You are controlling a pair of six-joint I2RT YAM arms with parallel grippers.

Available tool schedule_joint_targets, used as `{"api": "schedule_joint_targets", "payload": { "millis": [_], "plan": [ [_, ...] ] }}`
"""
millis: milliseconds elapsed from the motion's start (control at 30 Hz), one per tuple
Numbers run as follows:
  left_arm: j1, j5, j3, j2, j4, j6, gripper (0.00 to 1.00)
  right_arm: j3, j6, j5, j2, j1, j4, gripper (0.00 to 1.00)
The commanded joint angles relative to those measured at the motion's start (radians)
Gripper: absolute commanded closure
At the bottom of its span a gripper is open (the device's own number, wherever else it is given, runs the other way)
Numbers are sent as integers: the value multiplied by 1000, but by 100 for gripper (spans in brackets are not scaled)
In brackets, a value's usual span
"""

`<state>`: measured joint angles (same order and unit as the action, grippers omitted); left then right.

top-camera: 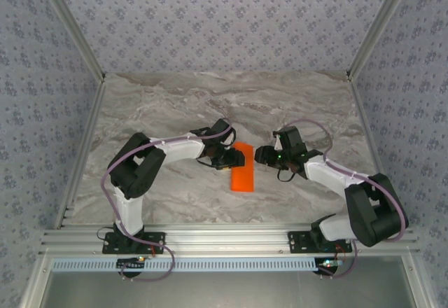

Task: Fold a paper plane with a square sheet of paper (fold left side to right side)
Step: First fold in half a square sheet of paper at the center of the table, then hold the square sheet of paper at the center of the table.

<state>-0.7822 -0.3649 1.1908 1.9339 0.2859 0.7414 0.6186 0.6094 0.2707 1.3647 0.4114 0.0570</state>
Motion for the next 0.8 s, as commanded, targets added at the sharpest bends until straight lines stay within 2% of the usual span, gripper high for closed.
{"api": "schedule_joint_targets", "payload": {
  "millis": [0, 100, 233, 767],
  "plan": [
    [-13, 64, -13, 53, 78, -21, 47, 6, 12, 59, 40, 6, -31, 68],
    [-12, 64, -11, 54, 77, -21, 47, 18, 12, 89, 78, 11, -52, 85],
    [-13, 64, -10, 54, 77, -22, 47, 33, 12, 107, 115, 21, -63, 94],
    [-12, 64, -8, 54, 79, -23, 47, 74, 12, 108, 221, 57, -51, 95]
  ]
}}
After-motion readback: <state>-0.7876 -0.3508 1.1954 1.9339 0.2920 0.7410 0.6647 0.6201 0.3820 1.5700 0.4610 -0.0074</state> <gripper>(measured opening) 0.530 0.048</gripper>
